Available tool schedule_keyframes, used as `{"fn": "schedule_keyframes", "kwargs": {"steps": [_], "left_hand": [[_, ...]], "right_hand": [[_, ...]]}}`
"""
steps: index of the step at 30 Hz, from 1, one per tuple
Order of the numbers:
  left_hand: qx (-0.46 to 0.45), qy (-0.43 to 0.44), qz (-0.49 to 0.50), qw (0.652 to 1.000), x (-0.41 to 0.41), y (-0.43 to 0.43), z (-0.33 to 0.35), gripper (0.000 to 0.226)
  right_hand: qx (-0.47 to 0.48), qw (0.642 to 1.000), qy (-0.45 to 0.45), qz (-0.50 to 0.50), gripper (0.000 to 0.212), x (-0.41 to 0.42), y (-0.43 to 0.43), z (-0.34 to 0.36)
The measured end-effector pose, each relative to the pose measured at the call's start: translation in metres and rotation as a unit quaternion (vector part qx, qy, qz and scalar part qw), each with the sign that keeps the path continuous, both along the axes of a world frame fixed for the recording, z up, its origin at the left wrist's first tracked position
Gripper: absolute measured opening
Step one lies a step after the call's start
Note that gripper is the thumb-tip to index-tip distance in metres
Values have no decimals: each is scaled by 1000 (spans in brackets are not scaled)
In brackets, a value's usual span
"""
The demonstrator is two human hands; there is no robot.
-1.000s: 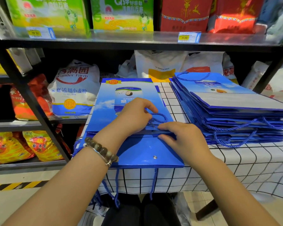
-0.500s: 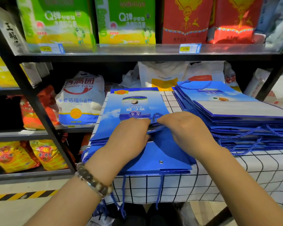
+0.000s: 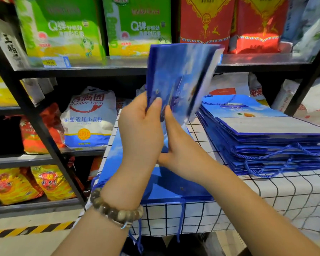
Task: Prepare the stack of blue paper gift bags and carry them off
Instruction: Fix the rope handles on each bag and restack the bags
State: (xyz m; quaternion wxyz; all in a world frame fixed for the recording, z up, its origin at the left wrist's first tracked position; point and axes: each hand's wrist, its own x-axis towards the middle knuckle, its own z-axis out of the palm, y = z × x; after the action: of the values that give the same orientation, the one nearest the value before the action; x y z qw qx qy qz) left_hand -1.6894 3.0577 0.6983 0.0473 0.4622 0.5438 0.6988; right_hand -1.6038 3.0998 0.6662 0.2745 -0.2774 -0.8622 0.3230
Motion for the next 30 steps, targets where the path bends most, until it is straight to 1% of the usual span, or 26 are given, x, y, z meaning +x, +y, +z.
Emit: {"fn": "schedule_keyframes", "kwargs": {"steps": [1, 3, 5, 6, 8, 11, 14, 17, 20, 21, 23, 24, 26, 28, 29, 30], "left_hand": [[2, -67, -7, 998, 1, 1, -3, 14], [11, -177, -23, 984, 2, 1, -8, 12], [26, -266, -61, 962, 3, -1, -12, 21], [28, -290, -75, 954, 2, -3, -13, 26], [15, -299, -91, 950, -1, -9, -19, 28], [-22, -309, -102, 945, -6, -19, -27, 29], [-52, -346, -92, 932, -12, -27, -34, 32], [-95, -334, -111, 931, -17, -37, -34, 28], [-165, -281, -107, 940, -19, -47, -33, 24], [-199, -242, -104, 944, -22, -49, -34, 22], [-280, -109, -130, 945, -30, -52, -42, 5], [-326, -40, -143, 934, -33, -54, -46, 7], [-406, 101, -134, 898, -36, -58, -53, 28], [-453, 242, -96, 852, -32, -60, -53, 32], [-459, 306, -80, 830, -30, -61, -52, 33], [-453, 342, -67, 820, -28, -61, -52, 33]], "right_hand": [[10, 1000, -15, -16, 114, -2, 0, -1], [43, 997, -47, -45, 107, -3, 0, -4], [93, 990, -97, -52, 98, 4, 1, -2], [116, 984, -126, -44, 93, 10, 2, 0], [139, 974, -176, -16, 80, 21, 4, 3], [176, 960, -220, 3, 62, 29, 4, 4], [173, 962, -210, 3, 55, 30, 3, -3], [141, 974, -179, 7, 53, 35, 3, -10], [106, 979, -170, 32, 55, 46, 3, -10], [111, 976, -182, 40, 55, 50, 4, -10], [152, 967, -201, 43, 51, 56, 10, -13], [186, 962, -196, 38, 50, 58, 11, -14], [284, 937, -202, 30, 54, 61, 13, -18], [350, 916, -192, 28, 53, 63, 16, -21], [365, 912, -183, 35, 44, 63, 16, -22], [366, 912, -176, 47, 30, 62, 15, -21]]}}
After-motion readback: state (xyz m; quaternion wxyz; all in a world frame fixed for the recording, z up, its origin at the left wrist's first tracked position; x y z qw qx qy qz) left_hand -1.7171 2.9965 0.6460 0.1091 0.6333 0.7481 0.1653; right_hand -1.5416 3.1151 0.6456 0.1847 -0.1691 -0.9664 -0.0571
